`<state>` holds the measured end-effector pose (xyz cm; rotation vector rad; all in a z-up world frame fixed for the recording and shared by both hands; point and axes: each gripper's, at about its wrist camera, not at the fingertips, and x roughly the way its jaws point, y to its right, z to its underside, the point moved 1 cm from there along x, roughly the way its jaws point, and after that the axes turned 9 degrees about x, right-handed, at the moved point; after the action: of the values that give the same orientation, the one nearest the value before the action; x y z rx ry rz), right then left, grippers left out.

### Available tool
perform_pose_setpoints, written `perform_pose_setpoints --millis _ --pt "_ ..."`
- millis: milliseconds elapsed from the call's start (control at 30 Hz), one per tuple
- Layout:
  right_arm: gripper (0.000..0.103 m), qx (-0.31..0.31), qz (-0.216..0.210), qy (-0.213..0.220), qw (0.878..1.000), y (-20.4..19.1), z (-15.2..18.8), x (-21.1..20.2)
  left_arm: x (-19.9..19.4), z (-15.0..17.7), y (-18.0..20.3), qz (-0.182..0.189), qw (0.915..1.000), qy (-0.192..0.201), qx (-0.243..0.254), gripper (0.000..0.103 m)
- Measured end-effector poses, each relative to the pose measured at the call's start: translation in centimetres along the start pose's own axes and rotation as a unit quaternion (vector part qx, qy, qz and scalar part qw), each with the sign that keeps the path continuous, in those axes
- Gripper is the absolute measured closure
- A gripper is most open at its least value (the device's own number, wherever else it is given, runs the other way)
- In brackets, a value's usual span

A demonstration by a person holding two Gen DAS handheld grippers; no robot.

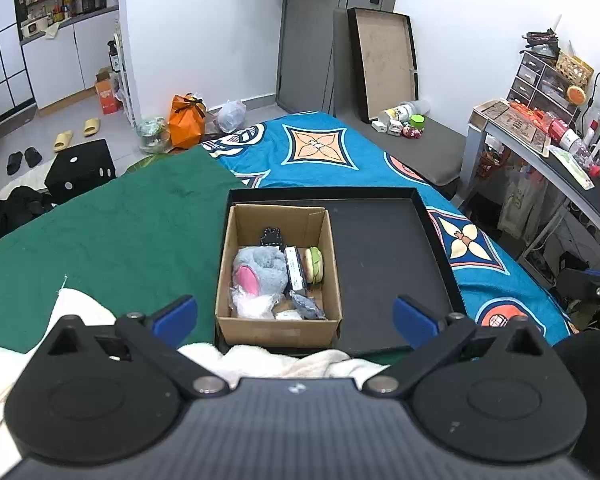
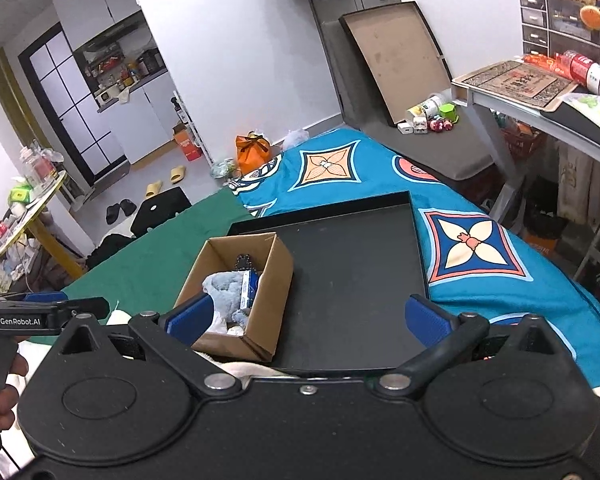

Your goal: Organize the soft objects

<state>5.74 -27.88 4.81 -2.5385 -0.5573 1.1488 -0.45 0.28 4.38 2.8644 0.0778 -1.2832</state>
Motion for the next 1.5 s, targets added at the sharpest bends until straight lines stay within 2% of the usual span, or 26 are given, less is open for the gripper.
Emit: perform_pose_setpoints --millis 133,367,633,1500 --pt "0.000 0.005 -0.005 -0.009 1.000 -0.4 1.0 0.0 -0.7 0.8 0.2 0.009 0.9999 0.001 -0.009 0.000" --pt "0.000 -0.008 0.007 -0.025 1.000 -1.3 2.4 0.0 -0.8 2.0 0.4 -0.004 0.9999 -0.009 -0.003 0.000" --pt "0.000 -0.016 0.013 -0.018 1.000 -2.1 3.0 -0.7 -1.6 2.8 0.2 -0.014 0.9999 -0.003 -0.001 0.000" --pt "0.000 -0.024 0.013 -0.017 0.999 -2.9 3.5 -0.6 -1.9 2.9 1.0 -0.004 0.9999 0.000 0.013 0.000"
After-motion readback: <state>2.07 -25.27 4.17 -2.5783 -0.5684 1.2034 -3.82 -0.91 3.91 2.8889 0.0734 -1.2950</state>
